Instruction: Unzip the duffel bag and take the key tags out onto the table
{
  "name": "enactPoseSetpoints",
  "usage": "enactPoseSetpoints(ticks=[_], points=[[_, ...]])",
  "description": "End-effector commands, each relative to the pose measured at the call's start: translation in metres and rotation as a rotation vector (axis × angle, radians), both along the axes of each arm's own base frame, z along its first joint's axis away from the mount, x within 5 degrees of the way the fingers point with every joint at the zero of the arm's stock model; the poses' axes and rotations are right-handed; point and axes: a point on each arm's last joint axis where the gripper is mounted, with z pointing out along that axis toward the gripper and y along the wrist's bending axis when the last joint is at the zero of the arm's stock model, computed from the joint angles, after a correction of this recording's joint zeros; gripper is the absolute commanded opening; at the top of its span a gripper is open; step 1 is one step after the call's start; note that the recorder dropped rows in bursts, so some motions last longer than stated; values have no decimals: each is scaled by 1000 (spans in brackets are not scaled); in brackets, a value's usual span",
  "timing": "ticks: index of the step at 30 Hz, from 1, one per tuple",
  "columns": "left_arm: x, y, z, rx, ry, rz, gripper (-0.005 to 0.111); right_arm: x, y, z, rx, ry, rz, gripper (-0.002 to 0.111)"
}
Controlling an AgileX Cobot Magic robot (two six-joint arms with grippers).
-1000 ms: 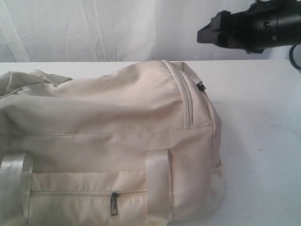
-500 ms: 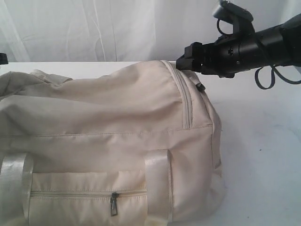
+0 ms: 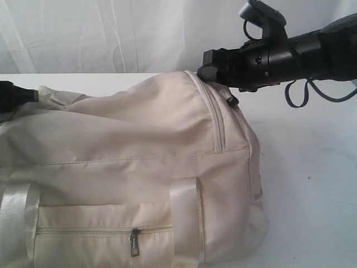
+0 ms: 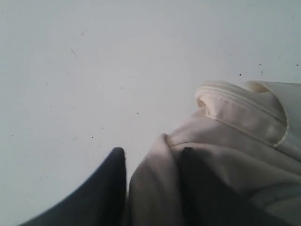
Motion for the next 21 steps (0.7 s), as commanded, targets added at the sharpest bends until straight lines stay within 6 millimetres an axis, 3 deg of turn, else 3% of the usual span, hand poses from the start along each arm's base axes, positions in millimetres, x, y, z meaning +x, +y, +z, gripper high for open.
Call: enactPoseSetpoints(ticks=[1, 4, 6, 11, 21], points=[[2, -1, 4, 30, -7, -12, 1, 2, 1, 0, -4, -11, -11, 31], [3, -1, 6, 39, -18, -26, 0, 4, -1, 0, -11, -23, -34, 7], [3, -1, 6, 50, -15, -31, 0, 5, -2, 0, -13, -27, -43, 0], [-3, 4, 11, 78, 4, 14, 0, 13, -20, -1, -35, -33, -79, 0], [-27, 9, 55, 105, -116, 36, 0, 28, -75, -4, -41, 28, -168, 0]])
